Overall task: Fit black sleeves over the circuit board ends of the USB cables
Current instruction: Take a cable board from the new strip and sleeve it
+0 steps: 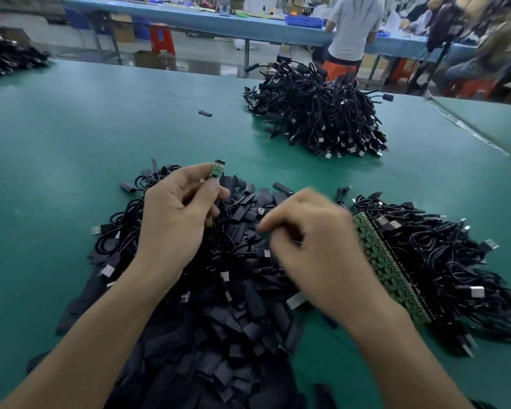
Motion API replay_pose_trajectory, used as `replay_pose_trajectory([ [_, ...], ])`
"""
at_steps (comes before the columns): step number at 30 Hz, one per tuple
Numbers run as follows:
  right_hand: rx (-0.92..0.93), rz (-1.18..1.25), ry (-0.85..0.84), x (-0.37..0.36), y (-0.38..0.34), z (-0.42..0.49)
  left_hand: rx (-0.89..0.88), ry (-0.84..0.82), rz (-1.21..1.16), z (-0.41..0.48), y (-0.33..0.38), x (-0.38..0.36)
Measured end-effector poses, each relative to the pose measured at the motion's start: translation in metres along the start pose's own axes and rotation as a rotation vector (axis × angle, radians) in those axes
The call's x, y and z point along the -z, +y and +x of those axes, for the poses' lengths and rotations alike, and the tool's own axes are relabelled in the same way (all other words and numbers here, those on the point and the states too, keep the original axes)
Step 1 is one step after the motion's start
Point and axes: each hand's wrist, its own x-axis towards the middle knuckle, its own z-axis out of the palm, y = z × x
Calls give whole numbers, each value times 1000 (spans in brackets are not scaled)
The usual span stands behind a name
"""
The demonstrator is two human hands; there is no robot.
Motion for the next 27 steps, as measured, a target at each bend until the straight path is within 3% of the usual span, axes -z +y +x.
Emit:
replay_pose_trajectory([
  [2,4,-23,-326,-13,-5,-4,9,24,-32,1,0,2],
  [5,-41,-306,-508,-23,6,-6,6,39,-37,2,1,3],
  [11,-108,-446,-544,-32,14,-9,21,37,-20,1,6,3],
  [20,-188,-124,-456,-16,28,-1,54,-38,-20,2,6,4],
  [27,-250,61,-228,-10,36,1,66,-79,9,0,6,2],
])
